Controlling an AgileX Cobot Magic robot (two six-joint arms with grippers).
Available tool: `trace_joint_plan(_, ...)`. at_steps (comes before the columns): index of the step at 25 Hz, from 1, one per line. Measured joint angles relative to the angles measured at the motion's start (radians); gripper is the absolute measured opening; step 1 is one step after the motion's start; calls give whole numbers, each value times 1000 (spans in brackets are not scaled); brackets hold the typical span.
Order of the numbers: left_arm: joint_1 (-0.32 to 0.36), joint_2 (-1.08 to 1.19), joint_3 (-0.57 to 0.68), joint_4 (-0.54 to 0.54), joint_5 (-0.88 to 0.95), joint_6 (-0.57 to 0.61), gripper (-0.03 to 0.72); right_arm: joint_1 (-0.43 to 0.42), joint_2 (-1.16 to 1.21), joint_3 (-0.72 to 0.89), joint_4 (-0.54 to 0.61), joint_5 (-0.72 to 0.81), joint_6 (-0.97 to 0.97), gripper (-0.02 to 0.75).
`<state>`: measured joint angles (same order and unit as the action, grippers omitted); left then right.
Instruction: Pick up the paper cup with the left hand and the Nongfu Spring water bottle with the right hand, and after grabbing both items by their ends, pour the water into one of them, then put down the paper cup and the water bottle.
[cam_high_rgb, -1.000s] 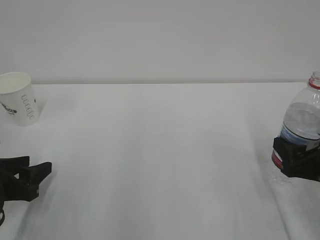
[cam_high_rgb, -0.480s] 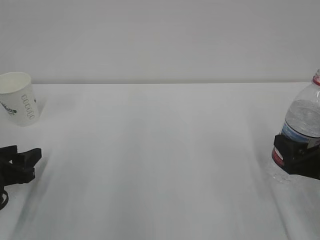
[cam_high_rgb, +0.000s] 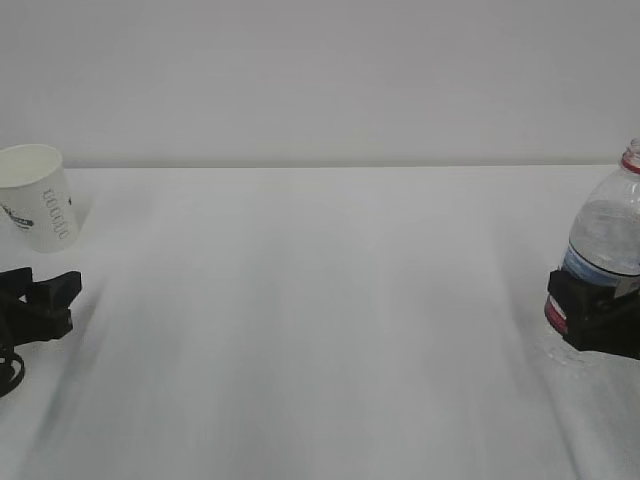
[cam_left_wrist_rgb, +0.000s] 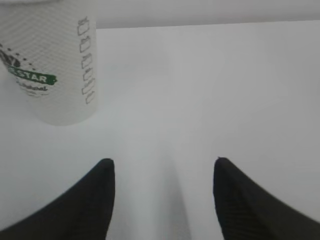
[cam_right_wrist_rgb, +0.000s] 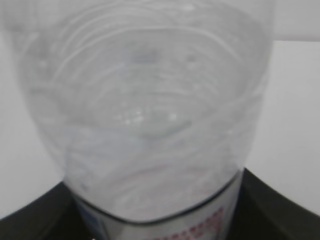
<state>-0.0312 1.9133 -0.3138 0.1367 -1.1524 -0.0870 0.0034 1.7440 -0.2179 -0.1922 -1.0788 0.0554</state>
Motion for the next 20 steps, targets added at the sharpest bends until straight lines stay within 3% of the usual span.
trace_joint_plan(11,0,6,-37,-57,-2,0,589,0,0,2,2,0,-2,503)
trace_joint_plan(20,0,41,-65,-57,-2,0,610,0,0,2,2,0,-2,503)
